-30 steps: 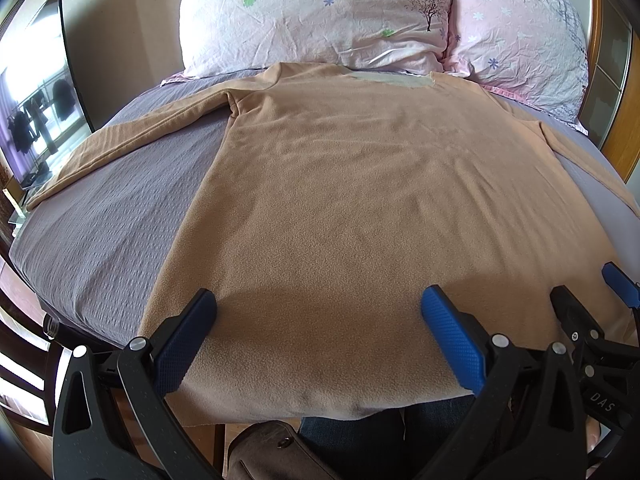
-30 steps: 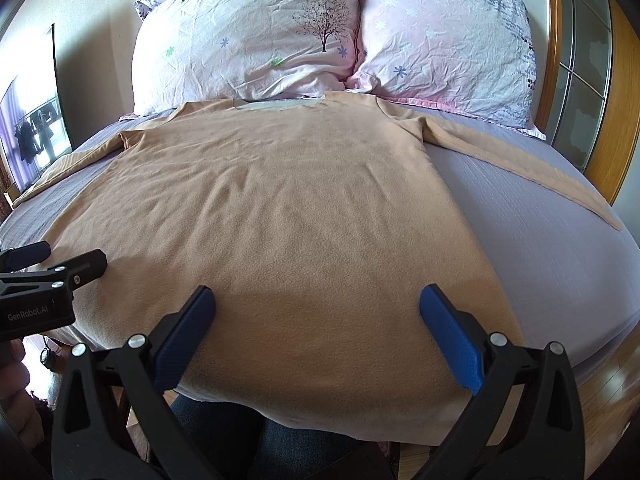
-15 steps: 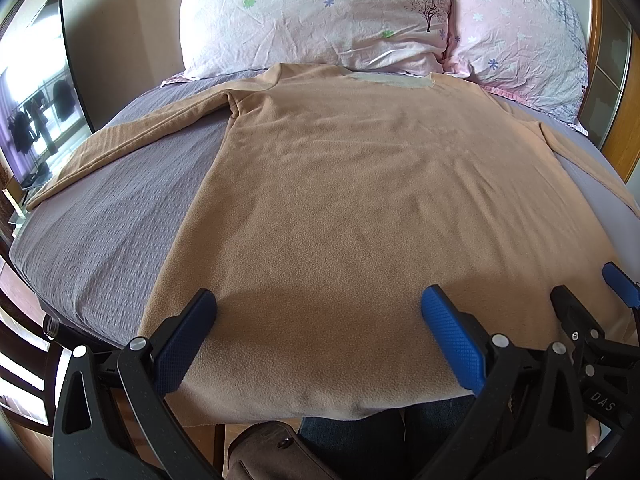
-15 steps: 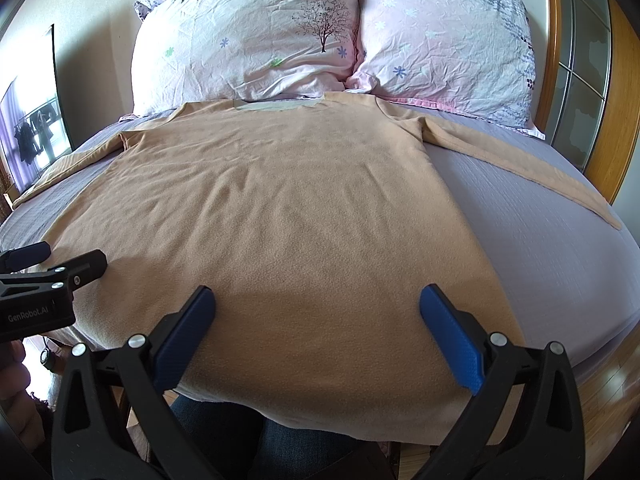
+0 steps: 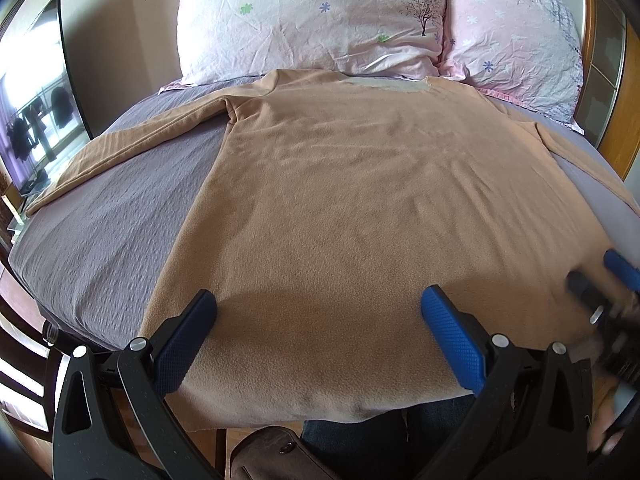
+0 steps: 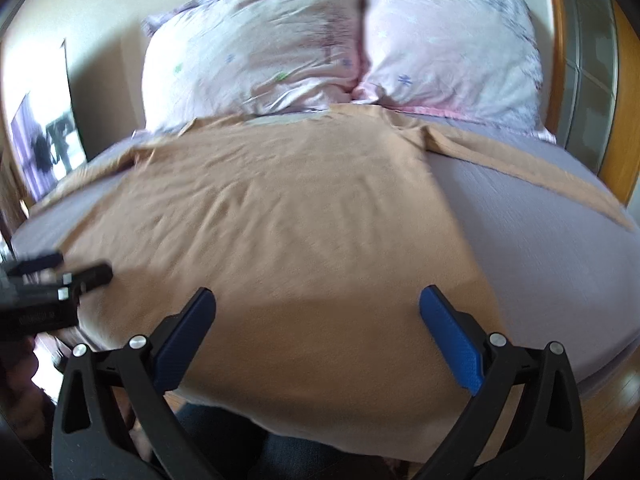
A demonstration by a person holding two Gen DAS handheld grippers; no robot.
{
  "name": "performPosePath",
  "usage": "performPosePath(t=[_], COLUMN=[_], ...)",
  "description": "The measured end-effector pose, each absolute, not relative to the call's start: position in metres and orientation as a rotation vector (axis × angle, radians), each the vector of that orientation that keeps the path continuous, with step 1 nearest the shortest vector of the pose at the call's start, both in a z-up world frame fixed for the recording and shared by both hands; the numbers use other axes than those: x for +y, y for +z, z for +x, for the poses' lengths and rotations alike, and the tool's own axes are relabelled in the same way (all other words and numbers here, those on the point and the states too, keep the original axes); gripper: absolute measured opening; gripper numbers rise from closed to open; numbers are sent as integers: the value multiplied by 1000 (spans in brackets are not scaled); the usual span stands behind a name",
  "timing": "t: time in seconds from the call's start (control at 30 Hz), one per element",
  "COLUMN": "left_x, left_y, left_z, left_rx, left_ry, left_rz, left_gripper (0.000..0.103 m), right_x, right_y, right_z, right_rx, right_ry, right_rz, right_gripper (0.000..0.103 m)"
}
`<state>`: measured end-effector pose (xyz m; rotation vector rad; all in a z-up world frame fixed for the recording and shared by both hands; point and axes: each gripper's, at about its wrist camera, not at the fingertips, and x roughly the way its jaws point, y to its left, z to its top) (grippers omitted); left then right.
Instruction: Fold small clothes
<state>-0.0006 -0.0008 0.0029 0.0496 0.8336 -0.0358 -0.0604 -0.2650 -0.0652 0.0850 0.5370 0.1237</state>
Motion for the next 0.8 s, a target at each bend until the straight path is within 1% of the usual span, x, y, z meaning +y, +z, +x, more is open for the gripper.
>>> performPosePath(t=[0.07,0.13,0.17,0.23,0.3,0.37,0.47,0.53,0.57,0.6,0.63,0.67,0.7,0.73,0.8], left_x=[-1,4,6,17,33,49,66,81,89,97,102,108,118,125,143], left_y=[4,5,6,9,14,19,25,29,30,31,32,33,34,34,34], left_z=[2,7,11,21,33,45,56,65,70,74,75,74,79,77,81], left_rx=[834,844,843,829,807,773,712,671,658,647,639,633,627,622,605], left_ry=[-48,-77,-90,-139,-199,-224,-209,-210,-215,-220,-219,-217,-204,-195,-171], left_rz=[54,51,43,-19,-125,-200,-236,-282,-311,-337,-358,-376,-401,-413,-451], left_gripper=[102,102,102,102,102,102,102,102,102,102,102,102,102,102,102], right_x=[-301,-358,-394,-455,-518,-561,-609,-626,-632,-634,-638,-643,-647,-652,-631], right_y=[-49,-31,-24,-18,-21,-28,-44,-58,-60,-61,-64,-67,-70,-68,-35], right_z=[-56,-40,-31,-16,-1,7,14,25,28,33,39,46,53,56,70], right_rx=[522,515,517,525,561,567,563,566,539,531,525,527,539,530,502], right_ry=[108,46,-4,-100,-224,-323,-438,-425,-420,-442,-454,-461,-469,-468,-496], right_rz=[210,382,485,666,857,986,1132,1218,1235,1234,1241,1262,1274,1273,1116], right_gripper=[101,101,100,84,64,57,55,51,48,40,23,12,4,4,4])
